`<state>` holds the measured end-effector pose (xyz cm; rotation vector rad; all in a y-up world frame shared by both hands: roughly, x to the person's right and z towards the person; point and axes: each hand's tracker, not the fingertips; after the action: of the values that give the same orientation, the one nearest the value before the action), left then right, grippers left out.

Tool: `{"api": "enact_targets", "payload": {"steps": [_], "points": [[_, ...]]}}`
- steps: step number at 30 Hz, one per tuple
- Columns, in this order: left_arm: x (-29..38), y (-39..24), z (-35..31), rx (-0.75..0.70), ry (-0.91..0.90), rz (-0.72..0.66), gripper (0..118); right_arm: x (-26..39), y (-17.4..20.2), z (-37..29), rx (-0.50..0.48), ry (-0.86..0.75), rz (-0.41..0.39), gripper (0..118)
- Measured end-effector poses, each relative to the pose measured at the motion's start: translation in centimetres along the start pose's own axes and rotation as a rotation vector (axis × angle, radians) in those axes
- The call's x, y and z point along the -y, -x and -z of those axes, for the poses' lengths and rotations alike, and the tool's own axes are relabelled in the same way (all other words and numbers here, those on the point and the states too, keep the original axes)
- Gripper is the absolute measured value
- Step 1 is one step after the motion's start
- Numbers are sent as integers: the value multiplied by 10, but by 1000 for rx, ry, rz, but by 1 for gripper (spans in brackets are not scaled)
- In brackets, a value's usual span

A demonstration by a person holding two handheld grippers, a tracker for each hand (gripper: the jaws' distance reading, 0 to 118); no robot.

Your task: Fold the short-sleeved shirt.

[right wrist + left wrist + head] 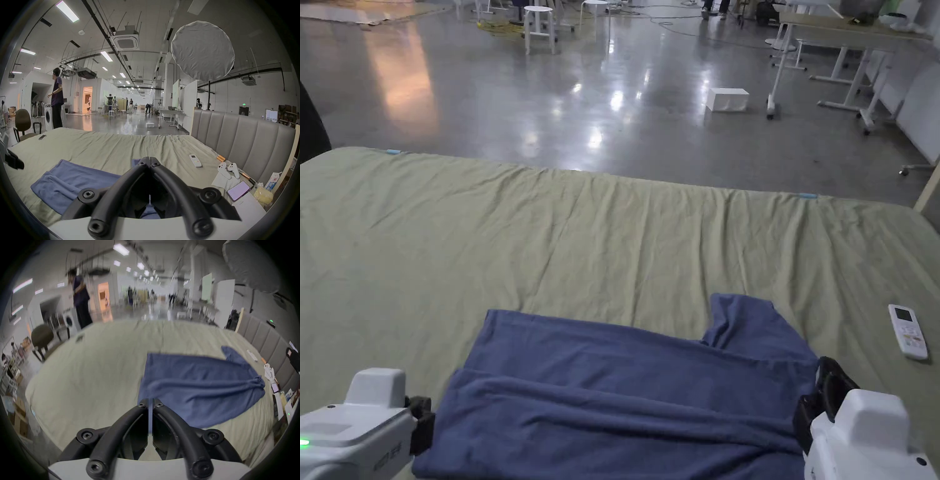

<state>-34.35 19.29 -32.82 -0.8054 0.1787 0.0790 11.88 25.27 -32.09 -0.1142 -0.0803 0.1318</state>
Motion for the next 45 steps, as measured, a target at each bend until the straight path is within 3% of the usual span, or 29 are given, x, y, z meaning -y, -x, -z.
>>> {"api": "enact_targets", "payload": {"steps": [2,3,5,7,15,16,19,21,25,30,31,34,36,40,45], "points": [[8,12,18,9,76,-30,15,5,0,3,-3,34,4,0],[11,16,27,14,108,-43,28,7,0,4,-2,37,4,0],[13,19,43,27,169,-73,67,12,-1,4,-2,56,6,0],[13,18,56,27,174,-94,81,16,-3,6,-3,74,12,0],[29,2,104,-128,330,-76,80,29,-20,6,37,156,18,0],[31,-2,100,-114,261,-84,78,29,-24,5,44,168,27,0],[34,-12,93,-99,240,-40,60,35,-36,6,76,218,51,0],[32,-16,93,-72,242,22,55,40,-45,7,87,244,60,0],[27,-24,94,-20,266,73,10,44,-64,10,114,287,59,0],[24,-16,84,-6,264,70,8,50,-98,23,114,423,61,1],[23,-14,81,-9,254,71,8,55,-104,29,97,513,91,11],[21,-7,72,2,235,57,8,63,-121,47,89,634,50,54],[20,-5,69,8,231,59,8,72,-127,57,71,686,67,63],[18,-11,61,12,227,64,8,87,-119,80,14,781,26,81],[20,-15,61,8,237,73,8,107,-97,111,-48,864,-21,84]]}}
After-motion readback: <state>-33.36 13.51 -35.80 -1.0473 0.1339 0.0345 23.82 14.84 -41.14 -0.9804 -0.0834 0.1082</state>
